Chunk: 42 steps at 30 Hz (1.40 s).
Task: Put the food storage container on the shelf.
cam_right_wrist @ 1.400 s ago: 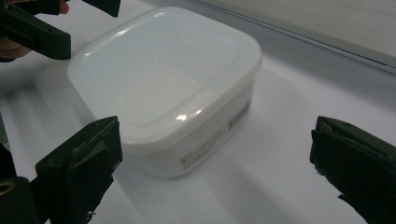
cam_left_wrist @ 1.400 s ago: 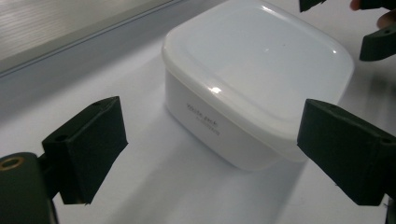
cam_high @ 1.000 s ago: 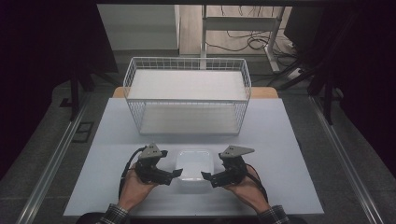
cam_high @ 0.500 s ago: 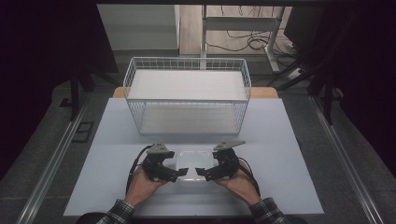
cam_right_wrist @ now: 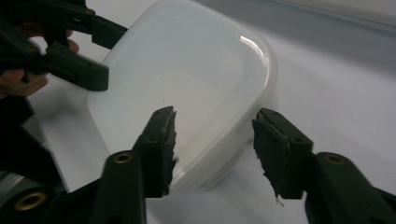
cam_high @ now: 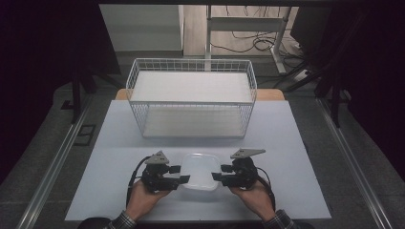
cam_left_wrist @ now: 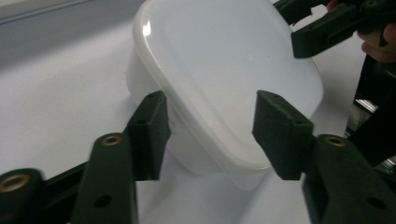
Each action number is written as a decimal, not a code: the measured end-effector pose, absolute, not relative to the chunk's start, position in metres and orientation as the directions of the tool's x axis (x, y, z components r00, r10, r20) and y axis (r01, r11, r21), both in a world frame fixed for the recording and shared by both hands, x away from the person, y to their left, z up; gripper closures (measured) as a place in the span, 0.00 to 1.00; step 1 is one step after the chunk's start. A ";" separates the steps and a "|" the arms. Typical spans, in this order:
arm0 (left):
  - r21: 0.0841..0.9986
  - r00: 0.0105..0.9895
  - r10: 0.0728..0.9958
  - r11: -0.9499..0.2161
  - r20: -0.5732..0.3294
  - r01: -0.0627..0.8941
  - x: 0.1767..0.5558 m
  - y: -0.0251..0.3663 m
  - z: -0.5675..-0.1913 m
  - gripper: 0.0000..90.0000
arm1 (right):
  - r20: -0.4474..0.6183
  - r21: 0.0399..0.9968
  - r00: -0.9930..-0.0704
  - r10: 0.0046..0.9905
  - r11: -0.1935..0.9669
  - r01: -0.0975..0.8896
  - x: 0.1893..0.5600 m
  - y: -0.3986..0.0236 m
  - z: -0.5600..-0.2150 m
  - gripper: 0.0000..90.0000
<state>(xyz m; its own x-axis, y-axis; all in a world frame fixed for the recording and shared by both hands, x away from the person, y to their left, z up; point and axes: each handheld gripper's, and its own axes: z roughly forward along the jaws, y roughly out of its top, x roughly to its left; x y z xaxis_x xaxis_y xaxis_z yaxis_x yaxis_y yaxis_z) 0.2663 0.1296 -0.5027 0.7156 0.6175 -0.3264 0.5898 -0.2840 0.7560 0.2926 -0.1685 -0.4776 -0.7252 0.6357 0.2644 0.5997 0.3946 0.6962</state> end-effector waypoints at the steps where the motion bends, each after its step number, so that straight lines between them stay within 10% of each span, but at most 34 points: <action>1: 0.758 0.709 0.621 -0.270 -0.333 0.593 0.264 0.131 -0.503 0.57 | 0.289 0.695 -0.714 0.638 0.373 0.615 0.290 -0.172 -0.477 0.62; 14: 0.776 0.643 0.650 -0.129 -0.404 0.618 0.255 0.137 -0.503 0.89 | 0.303 0.723 -0.662 0.686 0.288 0.629 0.285 -0.176 -0.473 0.83; 42: 0.832 0.607 0.731 -0.099 -0.311 0.545 0.321 0.161 -0.480 0.89 | 0.220 0.808 -0.678 0.701 0.259 0.529 0.350 -0.144 -0.456 0.85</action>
<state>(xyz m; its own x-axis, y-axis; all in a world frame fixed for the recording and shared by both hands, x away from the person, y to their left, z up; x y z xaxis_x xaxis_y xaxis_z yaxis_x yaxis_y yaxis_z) 0.3211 0.1611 -0.4803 0.6075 0.7309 -0.3109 0.5454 -0.0992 0.8323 0.3501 -0.1444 -0.4563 -0.6784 0.7011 0.2196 0.5289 0.2586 0.8083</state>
